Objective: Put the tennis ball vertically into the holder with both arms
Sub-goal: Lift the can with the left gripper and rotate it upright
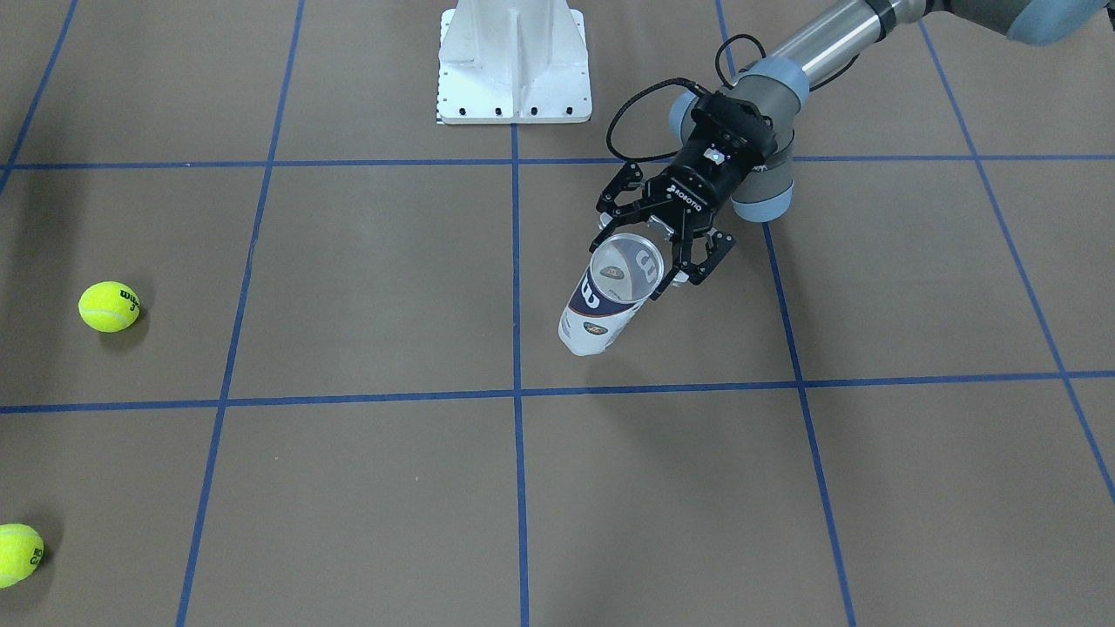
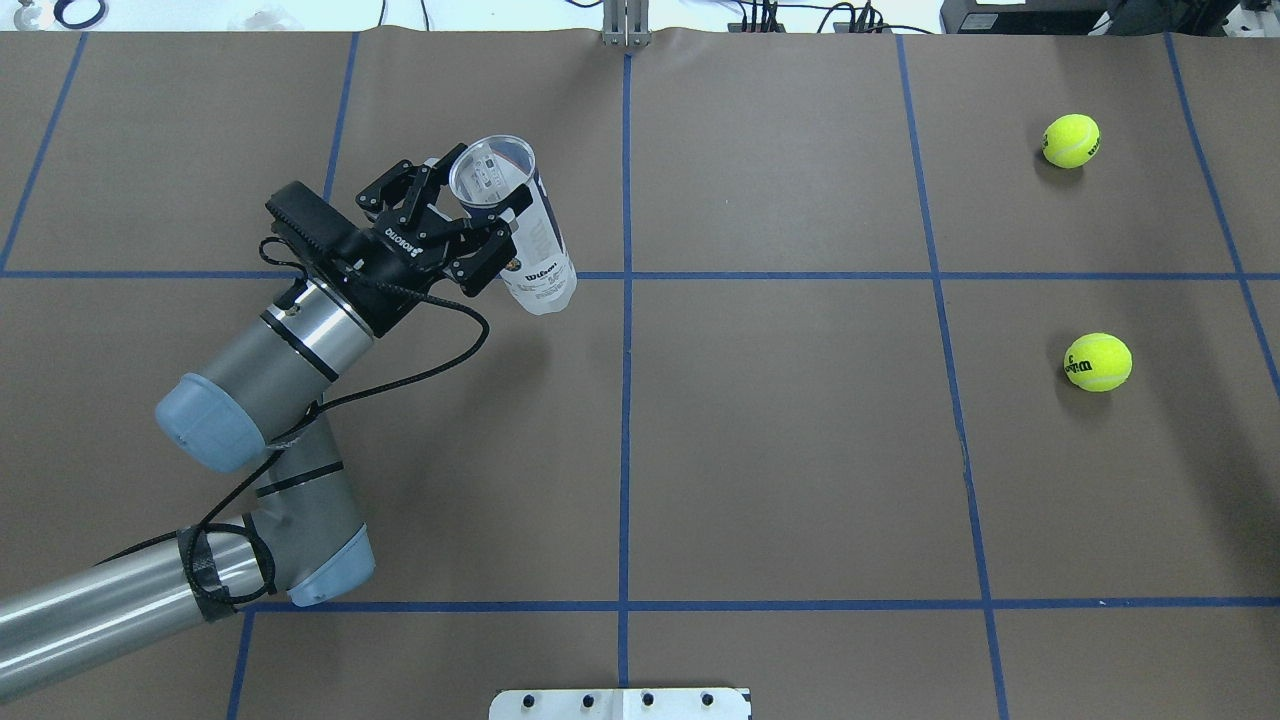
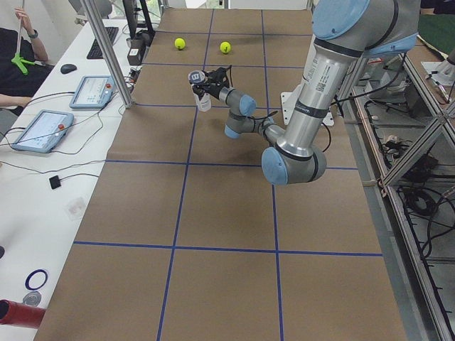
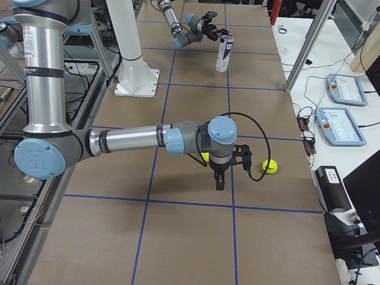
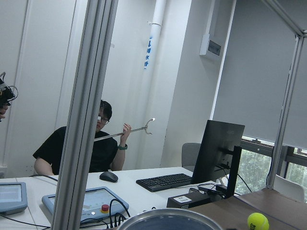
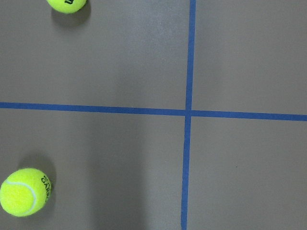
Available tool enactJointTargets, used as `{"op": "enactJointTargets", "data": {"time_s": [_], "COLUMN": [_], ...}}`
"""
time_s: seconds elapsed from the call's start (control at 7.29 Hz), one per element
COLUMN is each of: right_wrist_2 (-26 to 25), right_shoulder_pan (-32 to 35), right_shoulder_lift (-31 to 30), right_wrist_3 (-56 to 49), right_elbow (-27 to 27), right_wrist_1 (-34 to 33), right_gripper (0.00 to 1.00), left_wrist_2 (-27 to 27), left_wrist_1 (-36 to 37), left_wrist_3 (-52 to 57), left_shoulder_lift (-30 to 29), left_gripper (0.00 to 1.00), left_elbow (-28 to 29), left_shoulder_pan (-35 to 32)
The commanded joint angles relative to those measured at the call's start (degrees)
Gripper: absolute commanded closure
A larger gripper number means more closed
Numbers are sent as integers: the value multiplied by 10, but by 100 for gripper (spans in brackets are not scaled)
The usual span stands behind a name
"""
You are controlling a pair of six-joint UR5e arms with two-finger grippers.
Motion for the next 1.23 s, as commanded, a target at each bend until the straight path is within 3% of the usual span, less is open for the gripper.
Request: {"op": "enactJointTargets", "data": {"time_s": [0.0, 0.41, 0.55, 0.69, 1.1], "right_wrist_2": [0, 0, 0, 0, 0], "right_shoulder_pan": [0, 0, 0, 0, 0], "right_shoulder_lift": [-2, -3, -3, -3, -4], "right_wrist_3": [1, 0, 0, 0, 0], "right_elbow": [0, -2, -2, -1, -1], "right_wrist_1": [0, 1, 1, 1, 1], "right_gripper": [1, 1, 1, 1, 1], "left_wrist_2": [3, 4, 4, 4, 4], "left_wrist_1": [-9, -12, -12, -12, -13], "left_wrist_3": [24, 24, 25, 36, 40], "left_shoulder_lift": [4, -1, -4, -5, 2], "left_gripper": [97, 93, 36, 1, 1], "left_elbow": [23, 42, 41, 40, 38], "left_shoulder_pan": [13, 29, 29, 29, 28]}}
